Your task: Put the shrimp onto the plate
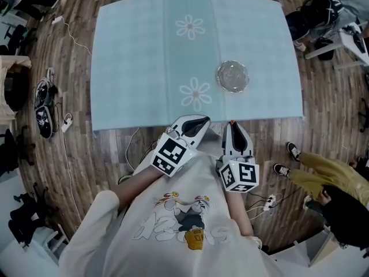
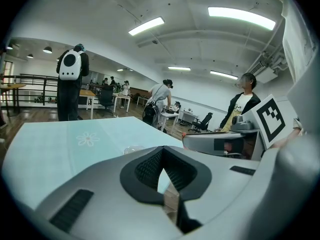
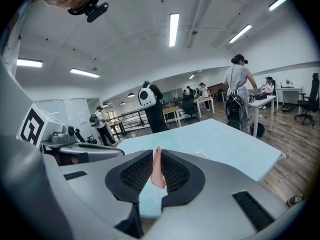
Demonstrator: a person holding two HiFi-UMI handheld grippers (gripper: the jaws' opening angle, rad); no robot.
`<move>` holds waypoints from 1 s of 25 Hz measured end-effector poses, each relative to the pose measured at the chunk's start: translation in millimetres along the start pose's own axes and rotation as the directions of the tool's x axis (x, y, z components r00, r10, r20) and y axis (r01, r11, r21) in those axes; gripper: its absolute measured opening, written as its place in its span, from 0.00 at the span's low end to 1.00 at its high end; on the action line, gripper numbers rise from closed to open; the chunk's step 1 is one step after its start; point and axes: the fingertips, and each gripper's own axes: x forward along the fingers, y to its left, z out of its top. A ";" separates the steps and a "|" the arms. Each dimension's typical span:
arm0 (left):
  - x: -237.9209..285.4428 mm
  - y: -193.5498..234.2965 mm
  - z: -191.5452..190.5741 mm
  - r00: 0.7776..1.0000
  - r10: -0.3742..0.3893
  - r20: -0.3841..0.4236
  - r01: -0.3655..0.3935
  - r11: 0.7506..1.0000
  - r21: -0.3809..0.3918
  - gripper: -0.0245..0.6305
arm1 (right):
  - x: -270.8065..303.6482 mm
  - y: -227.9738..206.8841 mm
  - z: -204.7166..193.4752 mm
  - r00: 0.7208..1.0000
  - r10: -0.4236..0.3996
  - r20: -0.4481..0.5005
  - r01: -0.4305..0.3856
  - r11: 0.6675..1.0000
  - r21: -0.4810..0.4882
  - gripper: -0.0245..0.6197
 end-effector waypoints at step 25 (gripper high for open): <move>168.0 41.5 9.0 0.976 0.169 -0.135 -0.175 0.984 -0.035 0.04 | 116.4 -134.0 28.1 0.960 0.246 -0.134 -0.257 0.963 -0.076 0.14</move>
